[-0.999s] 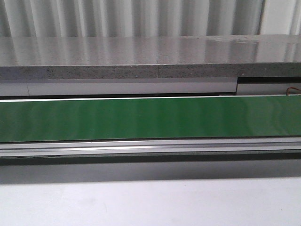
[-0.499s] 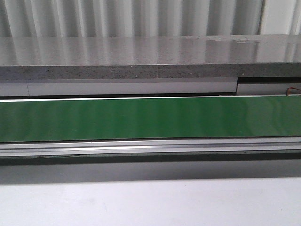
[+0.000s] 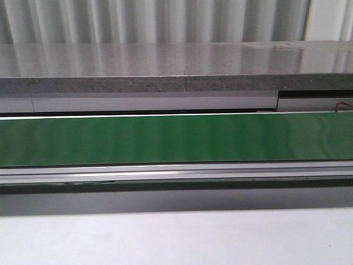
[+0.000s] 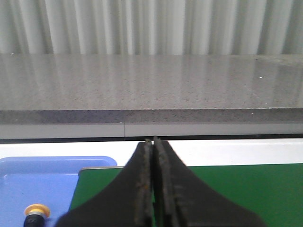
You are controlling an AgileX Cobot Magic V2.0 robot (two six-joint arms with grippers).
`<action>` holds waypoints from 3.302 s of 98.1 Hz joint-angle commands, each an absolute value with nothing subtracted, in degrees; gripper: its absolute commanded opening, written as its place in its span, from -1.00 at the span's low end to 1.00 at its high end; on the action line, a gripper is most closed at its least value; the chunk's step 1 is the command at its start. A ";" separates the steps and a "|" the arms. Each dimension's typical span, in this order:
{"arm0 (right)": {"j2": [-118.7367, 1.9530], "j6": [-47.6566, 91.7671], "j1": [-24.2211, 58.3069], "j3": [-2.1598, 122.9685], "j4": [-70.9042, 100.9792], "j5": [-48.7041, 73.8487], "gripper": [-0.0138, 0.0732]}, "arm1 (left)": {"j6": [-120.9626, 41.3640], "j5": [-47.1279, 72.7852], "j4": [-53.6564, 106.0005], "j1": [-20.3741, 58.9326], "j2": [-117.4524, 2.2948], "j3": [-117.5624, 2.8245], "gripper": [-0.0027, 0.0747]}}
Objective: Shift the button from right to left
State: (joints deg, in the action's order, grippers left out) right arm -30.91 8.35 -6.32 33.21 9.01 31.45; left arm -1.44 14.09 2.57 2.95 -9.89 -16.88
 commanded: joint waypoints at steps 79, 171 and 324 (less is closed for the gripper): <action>-30.91 8.81 -6.27 34.74 9.08 27.63 -0.84 | 8.39 1.29 -7.28 5.13 2.23 0.62 -0.98; -30.91 8.81 -6.27 34.74 9.08 27.63 -0.84 | 8.39 0.37 -6.70 5.03 2.23 1.29 -0.98; -3.50 6.49 -1.96 7.87 4.33 2.86 -0.84 | 8.39 0.37 -6.70 5.03 2.23 1.29 -0.98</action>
